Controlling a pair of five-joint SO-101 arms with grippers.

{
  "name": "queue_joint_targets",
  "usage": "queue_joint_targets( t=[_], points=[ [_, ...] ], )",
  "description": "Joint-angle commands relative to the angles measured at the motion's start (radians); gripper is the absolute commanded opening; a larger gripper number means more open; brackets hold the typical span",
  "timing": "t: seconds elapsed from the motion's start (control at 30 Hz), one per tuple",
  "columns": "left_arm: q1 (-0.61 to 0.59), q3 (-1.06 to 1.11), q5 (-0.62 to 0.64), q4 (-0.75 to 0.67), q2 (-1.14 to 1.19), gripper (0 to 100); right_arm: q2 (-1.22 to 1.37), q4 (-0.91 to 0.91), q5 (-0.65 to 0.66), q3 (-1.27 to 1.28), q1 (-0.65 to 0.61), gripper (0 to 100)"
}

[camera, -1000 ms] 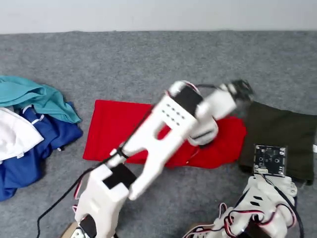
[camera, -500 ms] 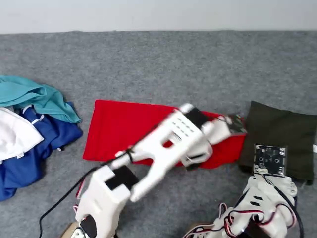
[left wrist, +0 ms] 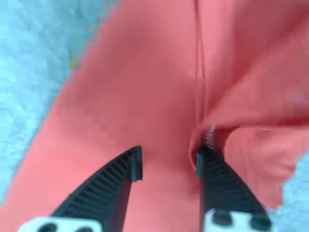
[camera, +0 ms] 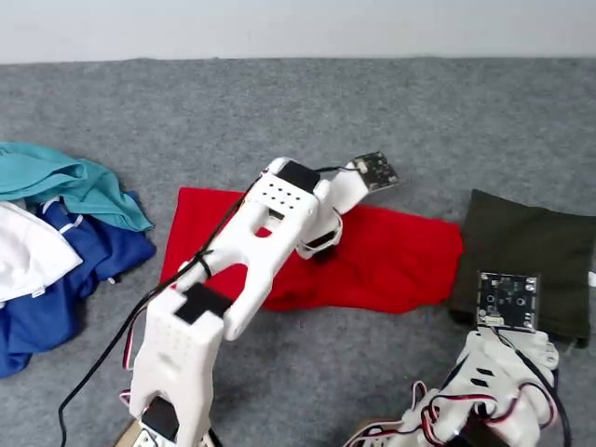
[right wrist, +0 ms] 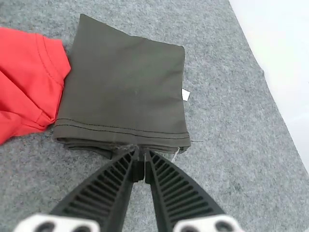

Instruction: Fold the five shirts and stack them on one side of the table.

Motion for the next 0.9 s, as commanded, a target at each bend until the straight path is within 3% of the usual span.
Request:
queue_joint_targets(
  t=[0.0,0.23,0.43,0.7,0.87],
  points=[
    [-0.011,-0.045,-0.006,0.023,-0.003,18,0.010,0.002,-0.003,-0.014,0.010,1.3],
    [0.043,-0.305,0.052,0.226,-0.063,18,0.010,0.002,-0.003,-0.014,0.010,1.3],
    [0.183,-0.490,0.058,0.413,-0.077,18,0.010,0.002,-0.003,-0.014,0.012,1.3],
    [0.385,-0.375,0.106,0.410,-0.094,18,0.010,0.002,-0.003,-0.014,0.012,1.3],
    [0.425,-0.346,0.107,0.408,-0.092,18,0.010,0.002,-0.003,-0.014,0.012,1.3]
  ],
)
